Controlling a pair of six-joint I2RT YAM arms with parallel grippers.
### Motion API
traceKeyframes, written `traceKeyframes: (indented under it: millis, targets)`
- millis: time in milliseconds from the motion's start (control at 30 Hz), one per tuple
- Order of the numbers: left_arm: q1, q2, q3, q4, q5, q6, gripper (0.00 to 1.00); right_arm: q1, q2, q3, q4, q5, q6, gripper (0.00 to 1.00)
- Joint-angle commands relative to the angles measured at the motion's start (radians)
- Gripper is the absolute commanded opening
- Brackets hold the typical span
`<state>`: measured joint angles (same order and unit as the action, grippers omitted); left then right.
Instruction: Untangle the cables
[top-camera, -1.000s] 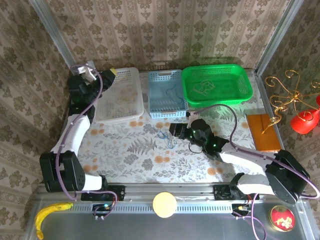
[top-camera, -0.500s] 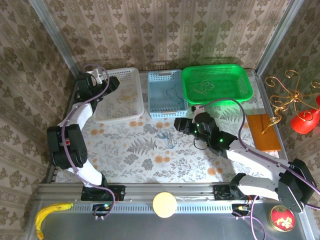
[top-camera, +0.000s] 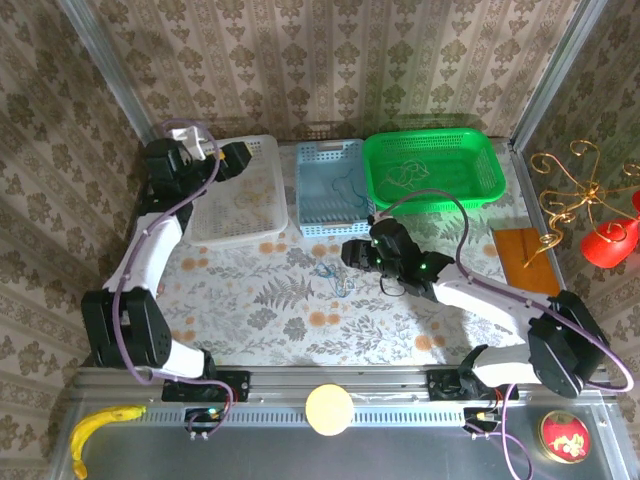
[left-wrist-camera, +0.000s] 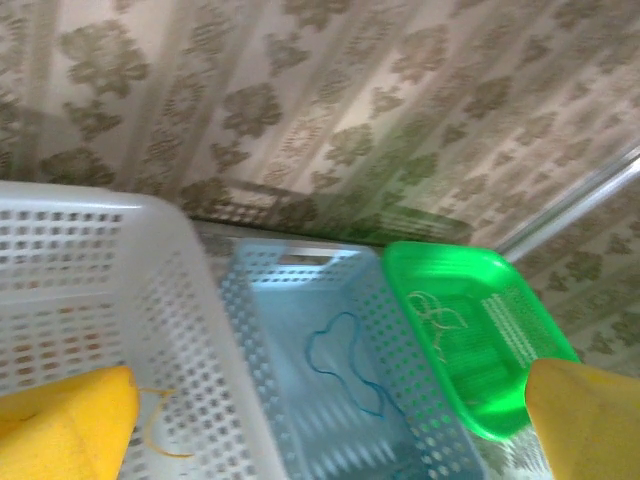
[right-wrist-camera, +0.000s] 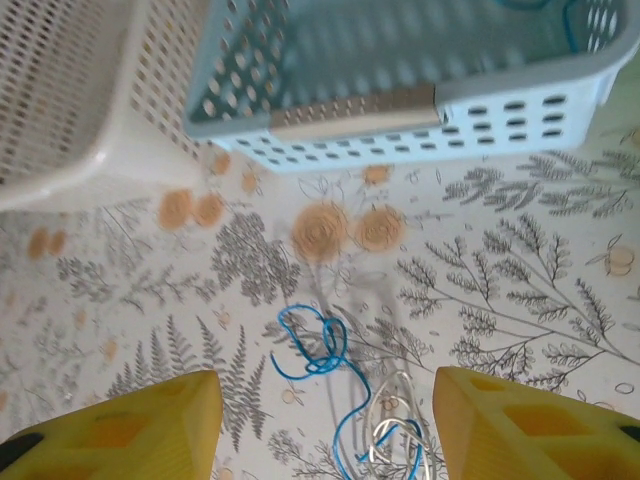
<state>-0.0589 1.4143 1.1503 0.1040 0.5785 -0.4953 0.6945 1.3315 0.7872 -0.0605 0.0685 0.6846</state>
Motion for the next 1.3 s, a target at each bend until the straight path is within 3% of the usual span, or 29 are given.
traceKeyframes:
  millis: [0,200,467,767,867,1067,1267]
  targets:
    - [-0.058,-0.082,-0.066,-0.034,-0.002,0.003,1.00,0.004,0.051,0.010,0.002,-0.051,0.003,0.58]
    - [-0.187,-0.219,-0.244,-0.043,-0.064,-0.021,1.00,0.026,0.156,0.031,-0.008,-0.057,-0.001,0.54]
    - [-0.341,-0.362,-0.453,-0.067,-0.170,-0.079,1.00,0.052,0.160,-0.043,0.005,-0.009,0.057,0.61]
    - [-0.486,-0.329,-0.544,-0.063,-0.245,-0.095,1.00,0.067,0.280,-0.034,0.084,-0.035,0.087,0.57]
    - [-0.523,-0.294,-0.541,-0.079,-0.273,-0.067,1.00,0.066,0.296,-0.030,0.085,-0.032,0.083,0.47]
    - [-0.569,-0.219,-0.540,-0.084,-0.308,-0.045,1.00,0.065,0.206,-0.083,0.087,-0.009,0.084,0.02]
    - [-0.589,-0.146,-0.537,-0.069,-0.313,-0.042,1.00,0.062,0.014,-0.127,0.063,0.022,0.079,0.00]
